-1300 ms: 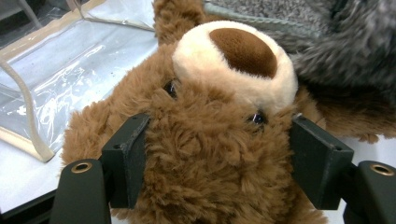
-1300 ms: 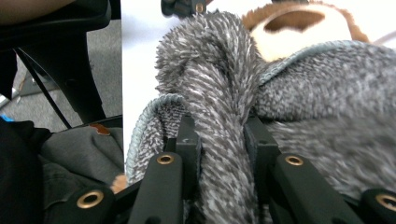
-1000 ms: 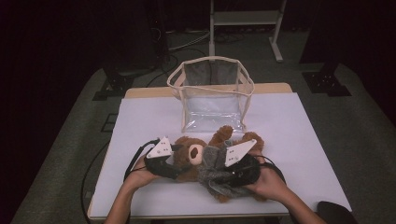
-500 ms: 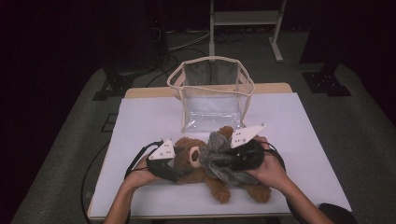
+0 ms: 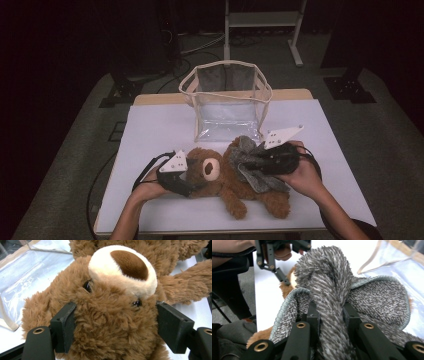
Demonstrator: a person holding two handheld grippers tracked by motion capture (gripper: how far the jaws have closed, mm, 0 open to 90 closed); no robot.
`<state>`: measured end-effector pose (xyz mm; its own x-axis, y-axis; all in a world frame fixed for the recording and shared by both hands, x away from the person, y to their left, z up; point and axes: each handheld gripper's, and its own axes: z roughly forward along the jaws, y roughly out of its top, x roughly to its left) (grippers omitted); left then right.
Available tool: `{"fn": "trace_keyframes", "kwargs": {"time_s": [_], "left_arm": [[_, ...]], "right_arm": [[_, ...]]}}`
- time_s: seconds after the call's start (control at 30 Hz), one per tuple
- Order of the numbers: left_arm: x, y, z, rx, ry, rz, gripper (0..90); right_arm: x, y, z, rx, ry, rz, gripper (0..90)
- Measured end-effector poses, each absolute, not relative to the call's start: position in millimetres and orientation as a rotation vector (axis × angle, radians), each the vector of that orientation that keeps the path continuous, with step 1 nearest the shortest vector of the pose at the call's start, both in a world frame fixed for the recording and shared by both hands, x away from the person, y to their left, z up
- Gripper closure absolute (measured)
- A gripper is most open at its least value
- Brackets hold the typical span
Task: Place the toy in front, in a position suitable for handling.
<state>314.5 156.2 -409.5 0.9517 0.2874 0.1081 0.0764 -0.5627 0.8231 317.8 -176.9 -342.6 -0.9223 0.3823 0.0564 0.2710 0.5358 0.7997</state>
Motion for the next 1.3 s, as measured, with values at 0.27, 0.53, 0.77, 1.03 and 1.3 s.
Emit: {"fn": "trace_keyframes", "kwargs": {"time_s": [0.27, 0.53, 0.77, 1.03, 1.3], "left_arm": [[315, 161, -405, 2.148, 0.250, 0.317, 16.7], [316, 152, -410, 2.152, 0.259, 0.320, 13.4], [312, 150, -410, 2.171, 0.209, 0.323, 18.4], [313, 152, -412, 2.162, 0.238, 0.317, 17.6], [311, 146, -413, 2.189, 0.250, 0.337, 8.6]], "right_arm": [[325, -176, -366, 0.624, 2.665, 1.413, 71.2], [320, -180, -364, 0.617, 2.671, 1.426, 70.8], [338, -147, -352, 0.553, 2.718, 1.341, 70.9], [366, -129, -363, 0.567, 2.768, 1.294, 71.1], [366, -180, -360, 0.705, 2.694, 1.317, 71.3]]}}
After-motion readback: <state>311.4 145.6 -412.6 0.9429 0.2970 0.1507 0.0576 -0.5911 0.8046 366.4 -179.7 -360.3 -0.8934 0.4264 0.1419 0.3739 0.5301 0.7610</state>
